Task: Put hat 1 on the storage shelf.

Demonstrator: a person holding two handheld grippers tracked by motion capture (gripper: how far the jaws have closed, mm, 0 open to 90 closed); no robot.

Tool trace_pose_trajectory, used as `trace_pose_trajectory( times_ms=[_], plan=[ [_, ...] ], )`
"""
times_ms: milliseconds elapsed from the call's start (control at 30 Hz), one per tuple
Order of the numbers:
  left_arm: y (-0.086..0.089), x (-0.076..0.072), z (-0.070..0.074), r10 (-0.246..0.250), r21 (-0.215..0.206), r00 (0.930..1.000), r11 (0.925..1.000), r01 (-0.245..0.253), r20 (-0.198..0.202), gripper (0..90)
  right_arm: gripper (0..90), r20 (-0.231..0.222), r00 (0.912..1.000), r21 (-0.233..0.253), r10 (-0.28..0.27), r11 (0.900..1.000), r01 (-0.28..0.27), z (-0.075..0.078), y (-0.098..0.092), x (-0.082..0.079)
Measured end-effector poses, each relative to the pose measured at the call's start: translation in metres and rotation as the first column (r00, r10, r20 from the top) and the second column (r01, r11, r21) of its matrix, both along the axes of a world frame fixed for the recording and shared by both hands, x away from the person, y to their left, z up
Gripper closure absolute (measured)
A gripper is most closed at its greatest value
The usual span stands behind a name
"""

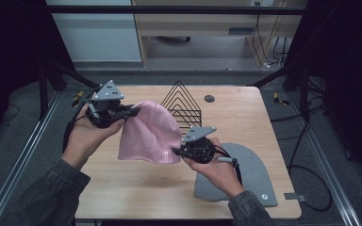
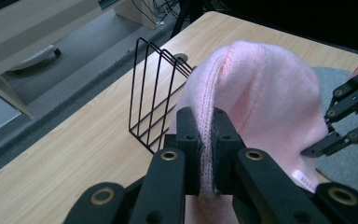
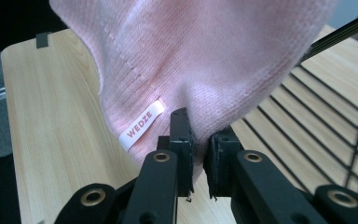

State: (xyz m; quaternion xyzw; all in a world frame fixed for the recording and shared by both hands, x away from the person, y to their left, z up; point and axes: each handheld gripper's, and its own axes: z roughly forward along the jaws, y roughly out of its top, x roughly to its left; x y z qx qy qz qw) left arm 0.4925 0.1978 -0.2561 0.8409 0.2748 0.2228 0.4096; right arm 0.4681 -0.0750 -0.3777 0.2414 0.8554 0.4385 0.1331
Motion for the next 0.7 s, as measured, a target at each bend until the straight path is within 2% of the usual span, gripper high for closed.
trace_pose_trajectory(
  times_ms=[167,233,333,533,700],
  plan=[
    [0.001,0.002,0.007,0.008,-0.030,0.9998,0.9995,-0.008,0.019,84.5,82.9,0.014,0.9999,-0.009,-0.004,1.000,0.004,0.019,-0.007,0.006],
    [0.002,0.005,0.011,0.007,-0.030,0.9997,0.9995,-0.006,0.025,84.5,82.9,0.020,0.9998,-0.012,-0.004,1.000,0.004,0.026,-0.008,0.009],
    [0.002,0.010,0.015,0.012,-0.058,0.9995,0.9983,-0.011,0.029,84.5,82.9,0.024,0.9997,-0.011,-0.007,1.000,0.008,0.038,-0.011,0.018],
    [0.001,0.029,0.025,0.020,-0.093,0.9994,0.9955,-0.018,0.029,84.5,83.0,0.015,0.9999,-0.021,0.001,1.000,0.000,0.055,-0.013,0.036],
    [-0.004,0.043,0.032,0.013,-0.106,0.9996,0.9943,-0.011,0.025,84.4,83.0,0.029,0.9996,-0.031,0.003,1.000,-0.002,0.073,-0.014,0.049]
  ],
)
